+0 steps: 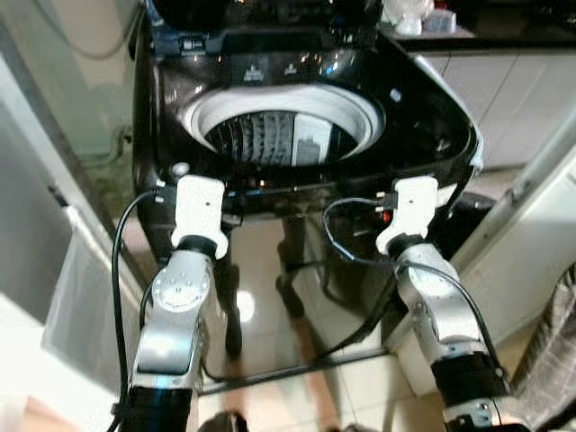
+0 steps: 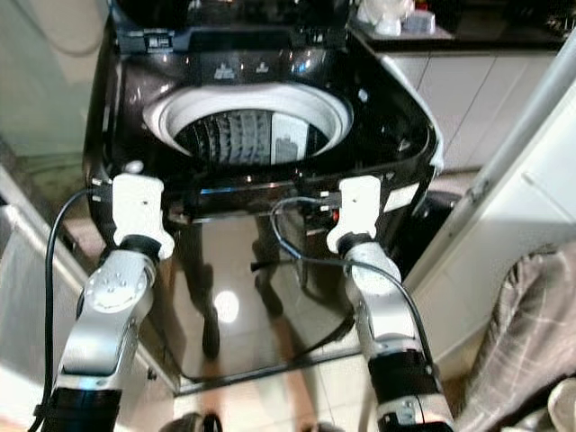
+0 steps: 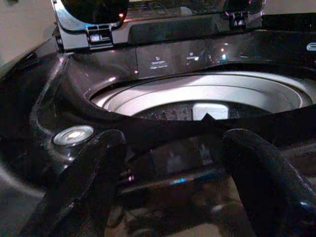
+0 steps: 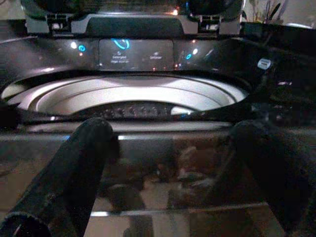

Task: Clothes washing

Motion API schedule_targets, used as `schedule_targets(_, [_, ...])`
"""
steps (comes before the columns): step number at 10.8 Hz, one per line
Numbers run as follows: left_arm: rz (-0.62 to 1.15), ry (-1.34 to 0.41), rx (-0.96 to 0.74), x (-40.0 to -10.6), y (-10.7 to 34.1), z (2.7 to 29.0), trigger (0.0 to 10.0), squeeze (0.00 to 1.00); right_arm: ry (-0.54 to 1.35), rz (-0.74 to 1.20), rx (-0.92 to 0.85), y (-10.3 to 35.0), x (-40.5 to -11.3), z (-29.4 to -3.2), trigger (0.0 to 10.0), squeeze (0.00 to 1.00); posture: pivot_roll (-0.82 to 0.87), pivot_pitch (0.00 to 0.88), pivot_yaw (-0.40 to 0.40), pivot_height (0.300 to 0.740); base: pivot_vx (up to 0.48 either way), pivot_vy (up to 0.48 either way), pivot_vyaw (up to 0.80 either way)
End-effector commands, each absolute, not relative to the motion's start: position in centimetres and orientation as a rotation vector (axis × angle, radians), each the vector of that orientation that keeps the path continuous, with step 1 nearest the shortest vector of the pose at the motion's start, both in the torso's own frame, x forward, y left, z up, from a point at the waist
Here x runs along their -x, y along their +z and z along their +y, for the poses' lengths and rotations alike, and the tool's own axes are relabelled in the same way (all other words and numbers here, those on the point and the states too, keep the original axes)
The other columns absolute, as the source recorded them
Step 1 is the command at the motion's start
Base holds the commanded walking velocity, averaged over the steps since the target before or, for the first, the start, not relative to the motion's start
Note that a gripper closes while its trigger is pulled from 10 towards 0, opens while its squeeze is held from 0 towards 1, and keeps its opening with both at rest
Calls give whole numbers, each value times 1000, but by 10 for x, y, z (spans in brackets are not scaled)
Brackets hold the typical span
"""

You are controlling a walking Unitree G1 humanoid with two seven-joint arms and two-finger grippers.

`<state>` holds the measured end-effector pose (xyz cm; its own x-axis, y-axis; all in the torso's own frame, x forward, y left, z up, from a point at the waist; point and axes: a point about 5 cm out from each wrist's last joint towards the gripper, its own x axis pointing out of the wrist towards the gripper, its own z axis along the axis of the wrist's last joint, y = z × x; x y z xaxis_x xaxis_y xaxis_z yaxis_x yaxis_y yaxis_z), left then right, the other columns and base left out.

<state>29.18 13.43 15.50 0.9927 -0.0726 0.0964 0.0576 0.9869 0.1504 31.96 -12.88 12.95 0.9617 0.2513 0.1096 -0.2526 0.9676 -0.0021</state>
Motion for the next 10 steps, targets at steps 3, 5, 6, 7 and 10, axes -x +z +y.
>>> schedule_targets(3, [-76, -42, -154, -293, 149, 136, 10000, 0, 260, -95, -2, 129, -324, -129, 10000, 0, -73, 0, -18, 740, -82, -176, 448])
schedule_targets(5, [-77, -50, -157, -294, 149, 135, 10000, 0, 254, -102, 0, 129, -325, -130, 10000, 0, -76, 0, -16, 740, 0, -281, 0])
schedule_targets(6, [-78, -52, -159, -294, 149, 134, 10000, 0, 254, -102, 0, 128, -325, -130, 10000, 0, -79, 0, -11, 740, 0, -289, 0])
schedule_targets(7, [-77, -54, -157, -295, 149, 134, 10000, 0, 249, -99, 6, 127, -325, -132, 10000, 0, -79, 0, -11, 740, 0, -285, 0])
schedule_targets(10, [-81, -56, -147, -295, 148, 135, 10000, 0, 248, -86, 10, 122, -324, -132, 10000, 0, -81, 0, -10, 740, 0, -278, 0])
